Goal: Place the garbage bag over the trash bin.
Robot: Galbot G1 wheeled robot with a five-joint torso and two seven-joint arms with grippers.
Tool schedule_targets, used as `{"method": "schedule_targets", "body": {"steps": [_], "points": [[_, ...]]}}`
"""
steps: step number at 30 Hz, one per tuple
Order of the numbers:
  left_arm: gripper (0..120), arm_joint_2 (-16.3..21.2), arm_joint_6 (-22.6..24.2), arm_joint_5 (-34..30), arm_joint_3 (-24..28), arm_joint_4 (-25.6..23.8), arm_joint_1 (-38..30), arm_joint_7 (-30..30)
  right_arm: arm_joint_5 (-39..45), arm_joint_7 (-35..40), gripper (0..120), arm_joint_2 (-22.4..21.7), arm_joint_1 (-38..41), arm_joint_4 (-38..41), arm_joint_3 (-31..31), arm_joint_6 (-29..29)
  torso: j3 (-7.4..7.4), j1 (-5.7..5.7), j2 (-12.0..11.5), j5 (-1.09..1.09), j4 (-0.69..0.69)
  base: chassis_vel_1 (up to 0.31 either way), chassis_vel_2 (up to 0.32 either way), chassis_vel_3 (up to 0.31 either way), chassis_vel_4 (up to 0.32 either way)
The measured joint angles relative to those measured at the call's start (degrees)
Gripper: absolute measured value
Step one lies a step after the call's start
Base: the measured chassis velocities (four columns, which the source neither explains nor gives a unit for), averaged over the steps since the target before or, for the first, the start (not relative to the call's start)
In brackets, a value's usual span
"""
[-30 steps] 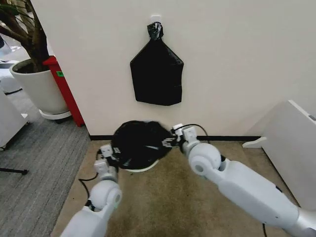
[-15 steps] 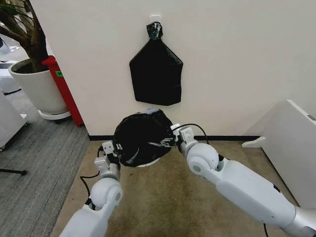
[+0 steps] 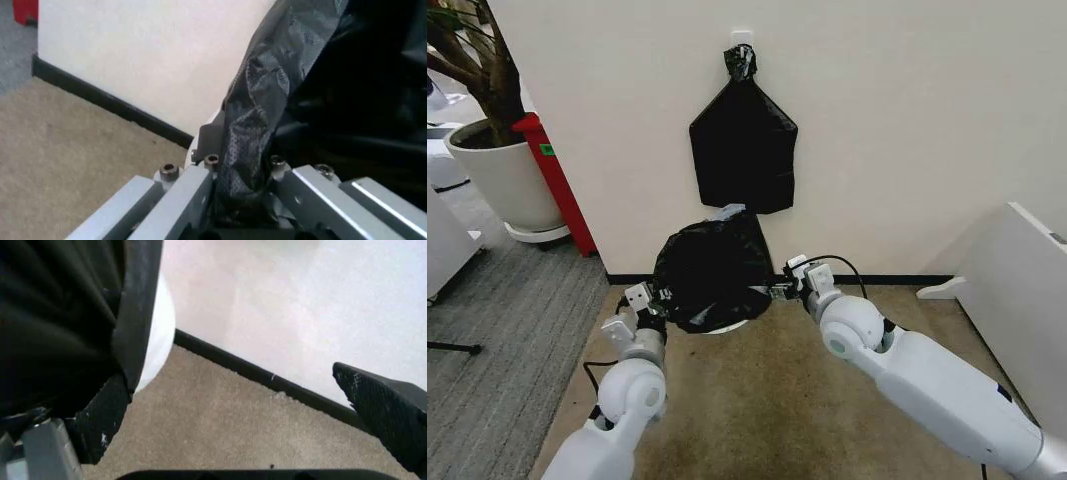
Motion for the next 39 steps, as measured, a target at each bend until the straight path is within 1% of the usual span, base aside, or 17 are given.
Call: {"method": "schedule_targets", "body": {"steps": [5,10,16,24,27,29,30,31,32,39], "points": [[1,0.2,0.5,-3.7,-1.0,-2.1,0.8,-0.8,-0.5,-0.4,100,-0.1,-0.4,-0.3,-0.1,0.0,0.0,0.0,0.0,-0.01,0.01,0.0,0.0,0.0,0.0],[1,-0.3,0.4,-4.6,-1.1,-2.2,0.4,-1.9,-0.9,-0.5,100,-0.1,-1.1,-0.1,-0.3,0.1,0.0,0.0,0.0,-0.01,0.01,0.0,0.0,0.0,0.0],[1,-0.8,-0.4,-4.6,-1.1,0.2,-0.8,-2.8,-1.3,-0.6,100,-0.1,-1.4,0.8,0.0,0.0,0.0,0.0,0.0,-0.01,0.0,0.0,0.0,0.0,0.0],[1,-1.7,-1.7,-2.6,-0.2,3.7,-1.0,-2.3,-2.0,-1.2,100,0.1,1.0,5.1,3.5,-0.6,0.0,0.0,0.0,-0.01,0.01,0.0,0.0,0.0,0.0],[1,-2.5,-3.2,-1.1,0.4,5.5,-1.4,-2.1,-0.1,-0.7,100,0.6,1.3,8.2,5.5,-0.9,0.0,0.0,0.0,-0.02,0.0,0.0,0.0,0.0,0.0],[1,-3.1,-4.3,-0.3,0.7,6.7,-1.9,-2.1,2.6,0.7,100,1.2,0.8,10.3,6.4,-1.0,0.0,0.0,0.0,-0.02,0.01,0.0,0.0,0.0,0.0],[1,-3.1,-4.3,-0.3,0.7,6.7,-1.9,-2.1,2.6,0.7,100,1.2,0.8,10.3,6.4,-1.0,0.0,0.0,0.0,-0.02,0.01,0.0,0.0,0.0,0.0],[1,-3.5,-5.1,0.2,1.1,7.6,-2.5,-2.2,4.6,1.9,100,1.8,-0.2,12.2,6.6,-1.2,0.0,0.0,0.0,-0.02,0.01,0.0,0.0,0.0,0.0],[1,-3.7,-5.4,0.4,1.3,7.9,-2.7,-2.2,4.8,2.1,100,2.0,-0.9,13.0,6.6,-1.2,0.0,0.0,0.0,-0.01,0.0,0.0,0.0,0.0,0.0],[1,-4.0,-5.8,0.3,2.2,8.4,-4.7,-2.8,3.7,1.9,100,2.9,-2.8,13.4,5.6,-1.2,0.0,0.0,0.0,-0.01,0.01,0.0,0.0,0.0,0.0]]}}
